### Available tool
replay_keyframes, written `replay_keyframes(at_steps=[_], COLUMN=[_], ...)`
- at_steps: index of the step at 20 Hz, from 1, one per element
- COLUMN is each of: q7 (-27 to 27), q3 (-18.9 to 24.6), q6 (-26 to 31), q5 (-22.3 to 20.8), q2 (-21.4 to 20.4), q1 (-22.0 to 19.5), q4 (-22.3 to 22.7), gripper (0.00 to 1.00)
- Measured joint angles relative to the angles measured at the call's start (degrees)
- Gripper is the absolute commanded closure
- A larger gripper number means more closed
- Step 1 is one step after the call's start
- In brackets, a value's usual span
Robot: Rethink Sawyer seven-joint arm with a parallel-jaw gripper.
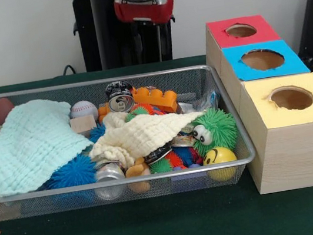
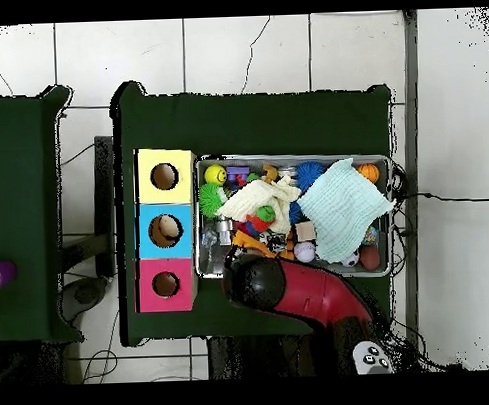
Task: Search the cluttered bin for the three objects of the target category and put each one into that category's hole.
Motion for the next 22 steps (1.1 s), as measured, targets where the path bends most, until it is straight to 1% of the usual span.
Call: replay_keyframes(at_steps=[4,8,12,13,15,18,21,22], q7=[0.0,0.0,0.0,0.0,0.0,0.0,0.0,0.0], q3=[2.63,4.89,6.26,6.84,7.13,7.43,7.54,7.55], q6=[-0.52,-0.52,-0.57,-0.67,-1.04,-2.72,-5.42,-7.12], q5=[-4.13,-7.66,-9.68,-10.67,-11.3,-12.63,-14.03,-14.61], q2=[1.37,2.25,3.17,4.11,5.03,7.55,10.38,11.87], q1=[-1.76,-2.19,-2.2,-2.23,-2.23,-2.23,-2.23,-2.24], q4=[0.05,0.07,0.02,-0.03,-0.12,-0.44,-0.75,-0.82], gripper=[0.0,0.0,0.0,0.0,0.0,0.0,0.0,0.0])
